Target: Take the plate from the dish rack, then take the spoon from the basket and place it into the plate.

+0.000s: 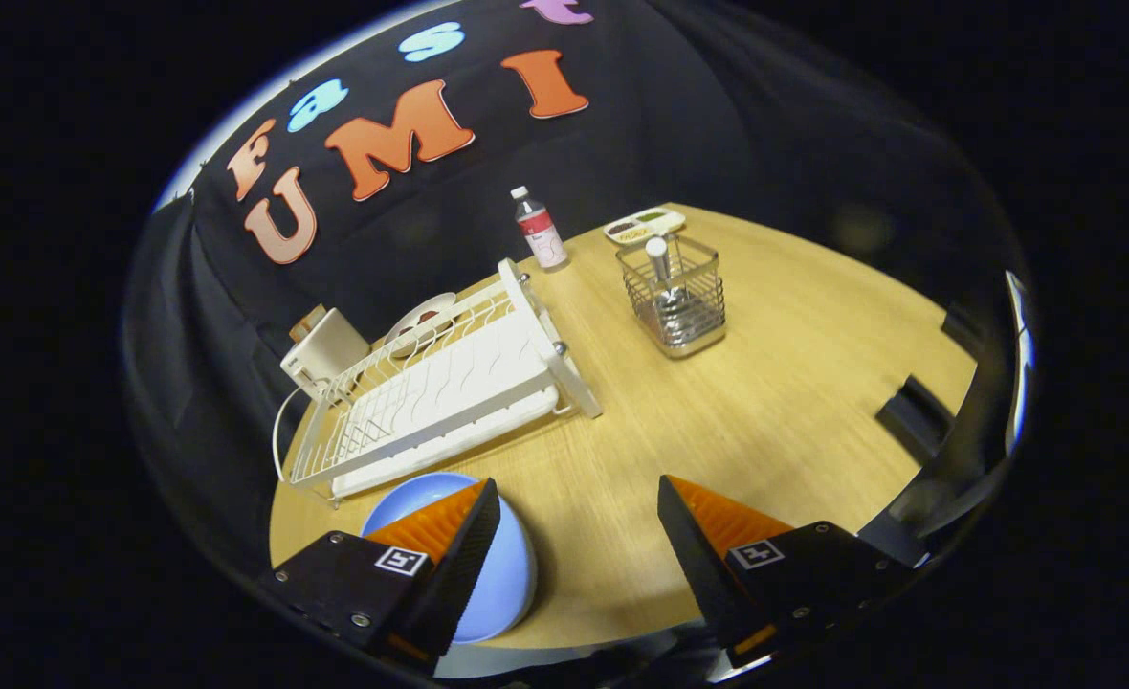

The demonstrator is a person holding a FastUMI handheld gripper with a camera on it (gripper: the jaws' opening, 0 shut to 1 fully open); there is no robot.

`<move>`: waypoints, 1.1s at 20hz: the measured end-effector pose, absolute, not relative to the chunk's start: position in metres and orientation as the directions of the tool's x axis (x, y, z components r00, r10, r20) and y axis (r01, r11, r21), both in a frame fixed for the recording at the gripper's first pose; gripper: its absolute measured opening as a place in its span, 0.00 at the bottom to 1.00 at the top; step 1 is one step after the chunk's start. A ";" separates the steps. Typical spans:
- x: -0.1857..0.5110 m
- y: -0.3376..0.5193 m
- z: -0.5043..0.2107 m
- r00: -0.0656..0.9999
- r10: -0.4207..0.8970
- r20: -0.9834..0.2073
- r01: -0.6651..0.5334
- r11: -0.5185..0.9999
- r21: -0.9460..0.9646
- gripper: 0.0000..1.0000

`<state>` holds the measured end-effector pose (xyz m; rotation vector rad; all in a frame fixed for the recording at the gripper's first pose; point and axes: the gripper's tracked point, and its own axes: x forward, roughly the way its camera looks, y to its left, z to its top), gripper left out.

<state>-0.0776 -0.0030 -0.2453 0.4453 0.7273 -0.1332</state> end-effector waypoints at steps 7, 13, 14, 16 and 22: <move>-0.034 -0.059 -0.223 0.813 -0.053 -0.580 0.216 0.952 0.216 0.98; 0.009 -0.087 -0.220 0.845 -0.083 -0.528 0.194 0.968 0.158 0.99; 0.015 -0.092 -0.220 0.852 -0.093 -0.516 0.190 0.972 0.139 0.98; 0.026 -0.096 -0.221 0.860 -0.094 -0.501 0.174 0.978 0.115 0.96; 0.045 -0.102 -0.232 0.868 -0.086 -0.490 0.128 0.990 0.054 0.48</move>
